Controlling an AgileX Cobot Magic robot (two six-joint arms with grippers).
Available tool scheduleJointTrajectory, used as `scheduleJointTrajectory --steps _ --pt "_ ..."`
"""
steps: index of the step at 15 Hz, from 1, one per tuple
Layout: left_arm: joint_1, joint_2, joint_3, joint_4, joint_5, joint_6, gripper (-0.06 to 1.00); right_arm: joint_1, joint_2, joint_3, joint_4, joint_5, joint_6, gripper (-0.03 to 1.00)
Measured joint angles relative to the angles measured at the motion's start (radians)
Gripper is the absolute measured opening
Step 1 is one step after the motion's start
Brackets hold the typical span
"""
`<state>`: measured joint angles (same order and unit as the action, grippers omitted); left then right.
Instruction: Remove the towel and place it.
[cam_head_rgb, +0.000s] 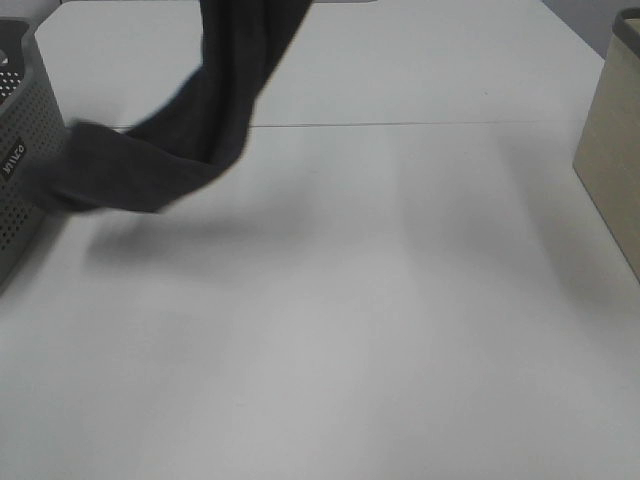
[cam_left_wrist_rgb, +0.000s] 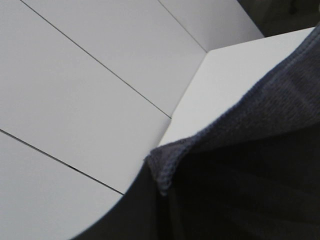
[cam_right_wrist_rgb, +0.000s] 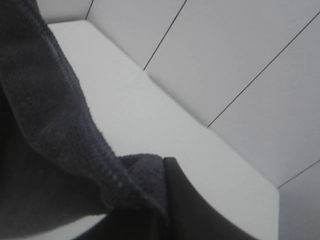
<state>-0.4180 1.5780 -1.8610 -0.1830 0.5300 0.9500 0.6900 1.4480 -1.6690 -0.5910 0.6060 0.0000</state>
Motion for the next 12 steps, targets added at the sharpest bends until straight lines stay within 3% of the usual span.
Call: scheduleJointTrajectory --steps 2,4,5,7,9,12 --pt "0.000 0.024 0.000 0.026 -0.101 0.000 0.00 0.000 0.000 -0.001 -0.101 -0.055 0.052 0.01" --pt "0.000 0.051 0.000 0.040 -0.252 0.000 0.00 0.000 0.002 -0.002 -0.285 -0.089 0.170 0.01" --pt "0.000 0.083 0.000 0.052 -0.371 0.000 0.00 0.000 0.026 -0.004 -0.445 -0.096 0.287 0.01" --pt "0.000 0.122 0.000 0.085 -0.491 0.000 0.00 0.000 0.066 -0.004 -0.604 -0.098 0.408 0.01" --pt "0.000 0.163 0.000 0.118 -0.576 0.000 0.00 0.000 0.108 -0.004 -0.767 -0.100 0.564 0.01" --pt "0.000 0.202 0.000 0.133 -0.669 0.000 0.00 -0.019 0.157 -0.026 -0.902 -0.119 0.720 0.01"
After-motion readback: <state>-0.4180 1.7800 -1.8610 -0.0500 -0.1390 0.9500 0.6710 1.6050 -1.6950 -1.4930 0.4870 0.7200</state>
